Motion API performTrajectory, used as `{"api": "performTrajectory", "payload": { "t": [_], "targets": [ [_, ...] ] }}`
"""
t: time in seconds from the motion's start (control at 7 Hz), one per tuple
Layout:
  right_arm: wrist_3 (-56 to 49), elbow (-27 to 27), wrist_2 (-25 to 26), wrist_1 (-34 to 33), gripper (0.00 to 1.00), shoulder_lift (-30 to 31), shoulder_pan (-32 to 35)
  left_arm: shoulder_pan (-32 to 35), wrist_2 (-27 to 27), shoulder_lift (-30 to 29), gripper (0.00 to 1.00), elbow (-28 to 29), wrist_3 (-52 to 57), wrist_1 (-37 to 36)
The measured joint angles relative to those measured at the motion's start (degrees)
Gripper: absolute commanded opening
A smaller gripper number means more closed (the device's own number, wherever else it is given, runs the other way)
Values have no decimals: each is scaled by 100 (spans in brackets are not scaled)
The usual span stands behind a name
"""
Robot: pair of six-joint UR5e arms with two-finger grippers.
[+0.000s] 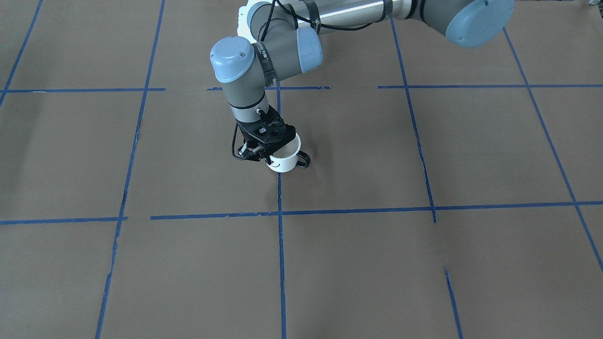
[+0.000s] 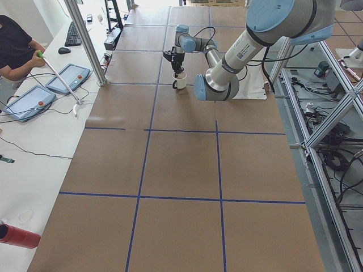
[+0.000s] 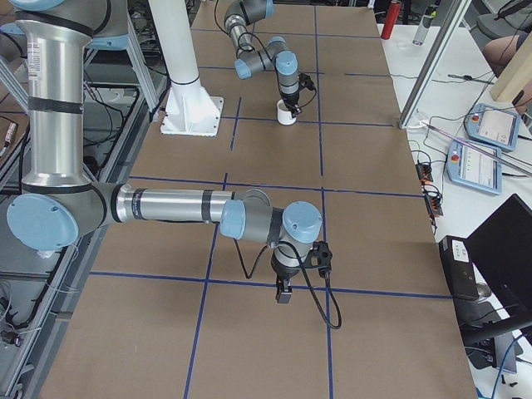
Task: Flip mug
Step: 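Rotate the mug upright and set it down with the left gripper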
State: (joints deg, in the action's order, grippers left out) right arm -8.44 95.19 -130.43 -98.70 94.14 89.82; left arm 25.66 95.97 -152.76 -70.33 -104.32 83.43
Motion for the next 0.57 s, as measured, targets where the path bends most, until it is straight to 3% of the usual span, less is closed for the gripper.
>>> {"api": "performTrajectory", "payload": {
  "t": [0.14,0.29,0.57],
  "targets": [
    [0,0,0,0,100,-1,0,-5,1,-3,91,-3,35,-2],
    [0,0,0,0,100,1,0,-8,1,3,100,-12,51,-2],
    [0,0,0,0,100,1,0,-4,3,46,100,-94,75,-14]
  ]
}}
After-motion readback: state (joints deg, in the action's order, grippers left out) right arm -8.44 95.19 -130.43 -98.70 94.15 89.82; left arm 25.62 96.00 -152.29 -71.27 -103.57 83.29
